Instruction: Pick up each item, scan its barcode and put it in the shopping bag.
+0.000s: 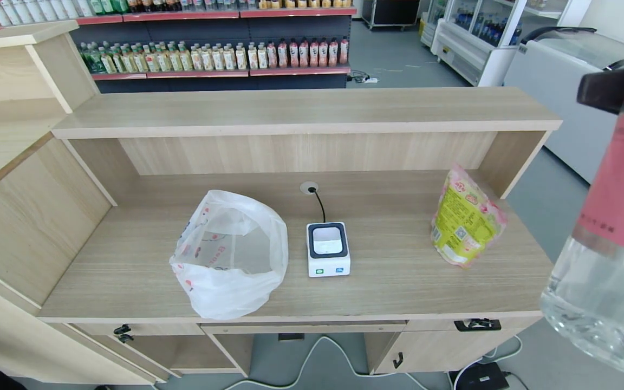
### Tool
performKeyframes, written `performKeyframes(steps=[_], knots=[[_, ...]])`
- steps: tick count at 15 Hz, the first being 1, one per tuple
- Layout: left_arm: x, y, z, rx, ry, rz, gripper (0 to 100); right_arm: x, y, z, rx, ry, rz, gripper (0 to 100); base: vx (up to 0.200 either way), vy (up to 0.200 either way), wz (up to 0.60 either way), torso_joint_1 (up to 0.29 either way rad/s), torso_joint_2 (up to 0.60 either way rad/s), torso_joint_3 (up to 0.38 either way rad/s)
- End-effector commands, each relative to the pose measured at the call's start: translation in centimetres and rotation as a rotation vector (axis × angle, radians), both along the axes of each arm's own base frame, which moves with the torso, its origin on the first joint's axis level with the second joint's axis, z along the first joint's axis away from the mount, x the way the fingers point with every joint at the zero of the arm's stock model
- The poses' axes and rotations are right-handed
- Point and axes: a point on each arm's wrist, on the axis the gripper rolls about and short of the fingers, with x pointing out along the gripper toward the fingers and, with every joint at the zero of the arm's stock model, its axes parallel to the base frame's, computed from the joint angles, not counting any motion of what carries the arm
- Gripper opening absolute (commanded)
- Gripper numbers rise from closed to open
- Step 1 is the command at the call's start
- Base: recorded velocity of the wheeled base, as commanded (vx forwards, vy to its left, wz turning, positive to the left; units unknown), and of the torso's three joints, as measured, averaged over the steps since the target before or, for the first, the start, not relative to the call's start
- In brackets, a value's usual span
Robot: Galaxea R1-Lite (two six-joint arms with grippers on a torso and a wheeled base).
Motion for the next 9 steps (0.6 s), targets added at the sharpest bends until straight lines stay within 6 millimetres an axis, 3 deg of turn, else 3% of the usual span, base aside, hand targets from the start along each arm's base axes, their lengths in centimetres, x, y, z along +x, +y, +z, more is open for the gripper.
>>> performKeyframes(steps=[1, 5, 9], knots=[[0.0, 0.0, 0.0, 0.0, 0.0, 0.0, 100, 1.3, 0.9, 0.7, 0.003, -0.005, 0.014, 0, 0.0, 0.0, 0.0, 0.0, 0.0, 0.0], [0.0, 0.0, 0.0, 0.0, 0.0, 0.0, 100, 1.9, 1.6, 3.1, 0.004, 0.044, 0.026, 0, 0.0, 0.0, 0.0, 0.0, 0.0, 0.0], [0.0, 0.0, 0.0, 0.0, 0.0, 0.001, 100, 1.7, 3.7, 2.9, 0.002, 0.095, 0.064, 0, 0.0, 0.0, 0.0, 0.0, 0.0, 0.0]])
